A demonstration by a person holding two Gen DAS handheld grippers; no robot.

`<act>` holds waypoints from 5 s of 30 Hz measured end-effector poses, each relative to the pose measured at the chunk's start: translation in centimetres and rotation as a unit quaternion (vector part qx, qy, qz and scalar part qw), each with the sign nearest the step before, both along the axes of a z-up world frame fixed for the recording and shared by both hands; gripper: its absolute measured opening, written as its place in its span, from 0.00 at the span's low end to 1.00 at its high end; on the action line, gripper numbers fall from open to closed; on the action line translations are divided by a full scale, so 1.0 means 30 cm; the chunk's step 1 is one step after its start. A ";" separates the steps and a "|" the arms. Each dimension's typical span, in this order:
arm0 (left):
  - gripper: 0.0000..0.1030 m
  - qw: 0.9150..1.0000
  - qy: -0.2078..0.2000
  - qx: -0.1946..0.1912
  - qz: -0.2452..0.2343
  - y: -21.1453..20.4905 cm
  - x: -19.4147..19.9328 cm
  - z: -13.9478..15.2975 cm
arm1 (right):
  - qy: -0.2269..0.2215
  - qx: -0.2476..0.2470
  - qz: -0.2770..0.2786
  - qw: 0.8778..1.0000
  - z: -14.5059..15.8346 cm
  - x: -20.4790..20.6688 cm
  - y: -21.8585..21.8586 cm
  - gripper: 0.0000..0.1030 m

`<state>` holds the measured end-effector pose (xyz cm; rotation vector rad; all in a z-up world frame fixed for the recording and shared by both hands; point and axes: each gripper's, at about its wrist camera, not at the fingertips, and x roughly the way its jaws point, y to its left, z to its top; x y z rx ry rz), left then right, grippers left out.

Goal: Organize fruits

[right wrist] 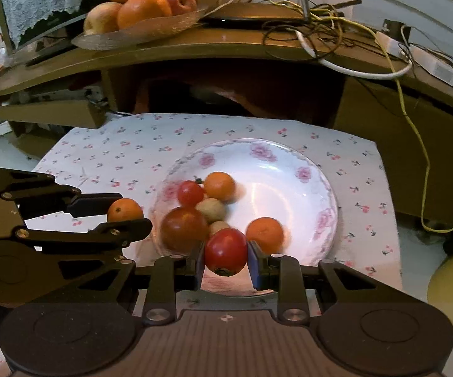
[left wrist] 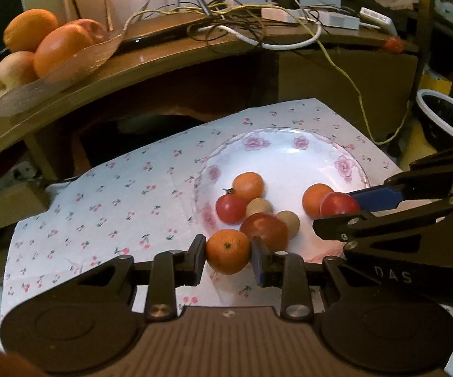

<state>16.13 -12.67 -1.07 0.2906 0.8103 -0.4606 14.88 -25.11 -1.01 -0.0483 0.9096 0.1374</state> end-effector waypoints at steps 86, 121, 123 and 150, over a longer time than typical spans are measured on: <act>0.47 0.999 0.003 0.009 0.035 0.065 -0.074 0.012 | 0.005 0.002 -0.009 1.000 0.000 0.001 -0.028 0.42; 0.70 0.981 -0.025 0.040 0.187 0.327 -0.378 0.039 | 0.023 0.005 0.065 0.998 -0.005 -0.269 0.262 0.43; 0.71 0.980 -0.027 0.041 0.194 0.348 -0.381 0.038 | 0.024 0.004 0.076 0.997 -0.009 -0.275 0.295 0.43; 0.78 0.979 -0.021 0.082 0.186 0.270 -0.353 -0.021 | 0.048 -0.016 0.061 0.997 -0.069 -0.273 0.278 0.42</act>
